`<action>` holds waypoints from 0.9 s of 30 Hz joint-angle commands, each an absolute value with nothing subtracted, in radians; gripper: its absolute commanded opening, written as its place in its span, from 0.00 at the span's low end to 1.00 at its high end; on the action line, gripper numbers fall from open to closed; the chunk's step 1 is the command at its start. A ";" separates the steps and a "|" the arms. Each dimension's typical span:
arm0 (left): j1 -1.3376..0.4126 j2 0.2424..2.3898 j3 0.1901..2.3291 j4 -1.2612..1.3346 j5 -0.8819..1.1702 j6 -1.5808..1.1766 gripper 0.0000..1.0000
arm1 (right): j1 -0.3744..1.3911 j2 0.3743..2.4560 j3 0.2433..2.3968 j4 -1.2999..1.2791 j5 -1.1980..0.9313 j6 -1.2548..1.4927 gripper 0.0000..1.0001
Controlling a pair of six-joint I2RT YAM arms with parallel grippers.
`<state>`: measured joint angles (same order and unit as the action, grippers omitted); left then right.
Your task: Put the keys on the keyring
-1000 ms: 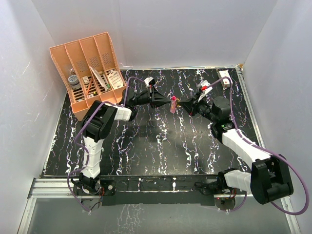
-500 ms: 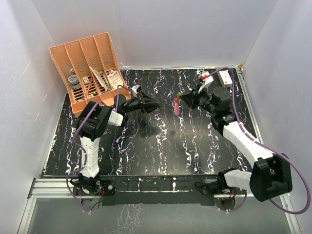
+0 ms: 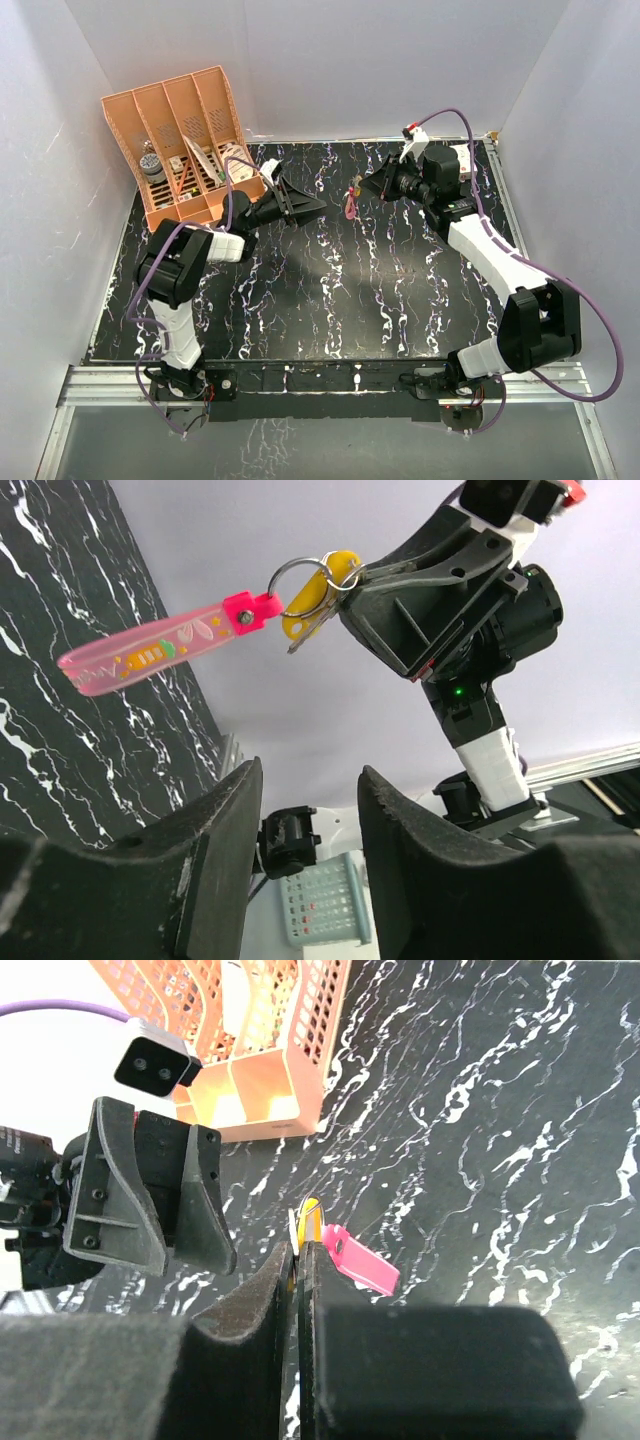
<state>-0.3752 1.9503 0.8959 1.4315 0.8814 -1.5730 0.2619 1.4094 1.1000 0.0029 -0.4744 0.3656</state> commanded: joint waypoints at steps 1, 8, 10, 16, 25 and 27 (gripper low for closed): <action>-0.377 1.830 0.861 1.358 0.804 -1.381 0.44 | 0.267 1.417 1.136 0.091 -0.520 0.530 0.00; -0.381 1.741 0.813 1.212 0.684 -1.239 0.49 | 0.266 1.431 1.080 0.236 -0.546 0.717 0.00; -0.388 1.728 0.804 1.181 0.659 -1.220 0.52 | 0.267 1.423 1.043 0.317 -0.548 0.783 0.00; -0.414 1.721 0.806 1.138 0.620 -1.191 0.55 | 0.267 1.422 0.986 0.463 -0.577 0.889 0.00; -0.468 1.743 0.810 1.137 0.557 -1.195 0.65 | 0.267 1.406 0.961 0.542 -0.597 0.907 0.00; -0.478 1.749 0.810 1.146 0.547 -1.188 0.67 | 0.267 1.404 0.955 0.561 -0.596 0.920 0.00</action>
